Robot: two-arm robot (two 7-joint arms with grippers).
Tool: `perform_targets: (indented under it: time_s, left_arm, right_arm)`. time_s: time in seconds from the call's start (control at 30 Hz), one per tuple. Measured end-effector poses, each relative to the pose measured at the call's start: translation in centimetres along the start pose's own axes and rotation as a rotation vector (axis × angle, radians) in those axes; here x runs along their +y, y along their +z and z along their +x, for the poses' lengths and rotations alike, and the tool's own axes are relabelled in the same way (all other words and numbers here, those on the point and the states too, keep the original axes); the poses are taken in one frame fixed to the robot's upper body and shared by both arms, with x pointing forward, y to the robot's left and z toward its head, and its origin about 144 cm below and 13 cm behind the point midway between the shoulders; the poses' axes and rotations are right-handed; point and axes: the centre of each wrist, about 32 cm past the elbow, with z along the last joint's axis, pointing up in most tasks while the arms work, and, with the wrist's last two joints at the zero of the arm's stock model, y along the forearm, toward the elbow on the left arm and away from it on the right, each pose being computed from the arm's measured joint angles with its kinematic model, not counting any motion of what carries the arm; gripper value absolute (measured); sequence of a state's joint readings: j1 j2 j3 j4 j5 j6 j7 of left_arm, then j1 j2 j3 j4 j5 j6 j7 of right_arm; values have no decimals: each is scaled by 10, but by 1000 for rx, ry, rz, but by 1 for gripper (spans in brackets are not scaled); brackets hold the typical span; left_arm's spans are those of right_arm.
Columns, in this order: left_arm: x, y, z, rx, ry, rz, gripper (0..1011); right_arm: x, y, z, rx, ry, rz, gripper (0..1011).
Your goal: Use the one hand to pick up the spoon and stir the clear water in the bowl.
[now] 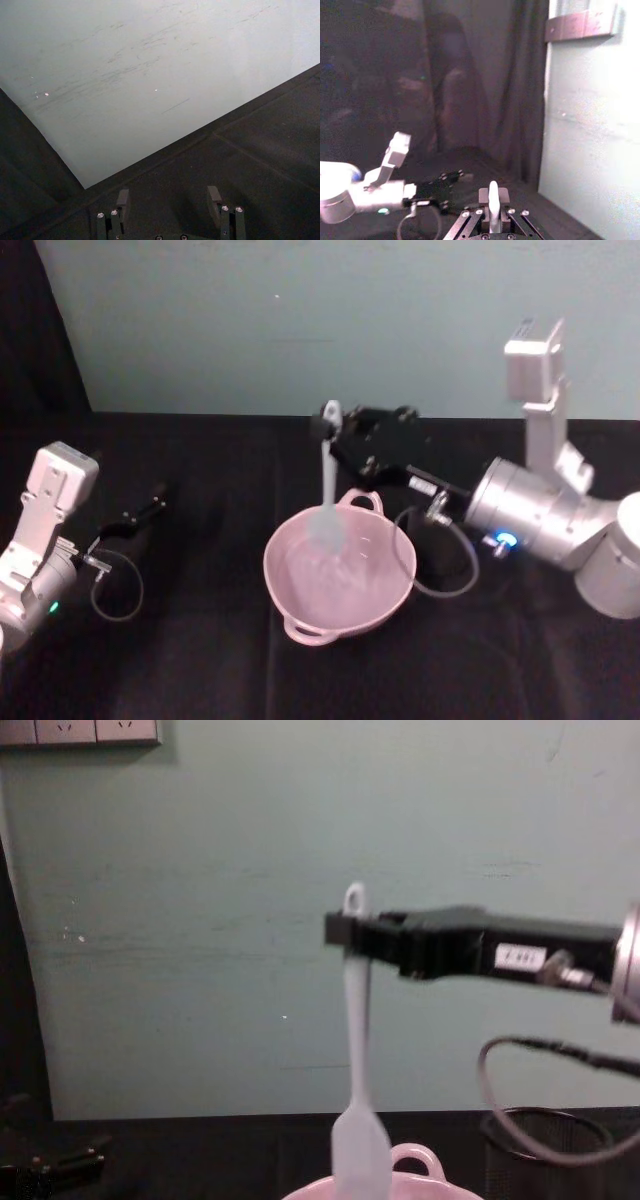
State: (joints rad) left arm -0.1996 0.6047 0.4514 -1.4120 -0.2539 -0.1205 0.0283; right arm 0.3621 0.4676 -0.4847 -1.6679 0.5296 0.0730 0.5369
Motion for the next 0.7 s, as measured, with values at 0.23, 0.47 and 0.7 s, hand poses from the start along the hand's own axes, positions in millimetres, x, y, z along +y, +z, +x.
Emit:
perform_targets:
  time_s: [0.23, 0.47, 0.7]
  left_arm:
    - [0, 0, 0, 0, 0, 0, 1005]
    - [0, 0, 0, 0, 0, 0, 1005]
    - [0, 0, 0, 0, 0, 0, 1005]
  right_arm:
    - [-11, 25, 21, -24, -62, 10, 113]
    - [-24, 40, 39, -42, -113, 4, 113]
    - [-38, 45, 54, -40, -163, -24, 113]
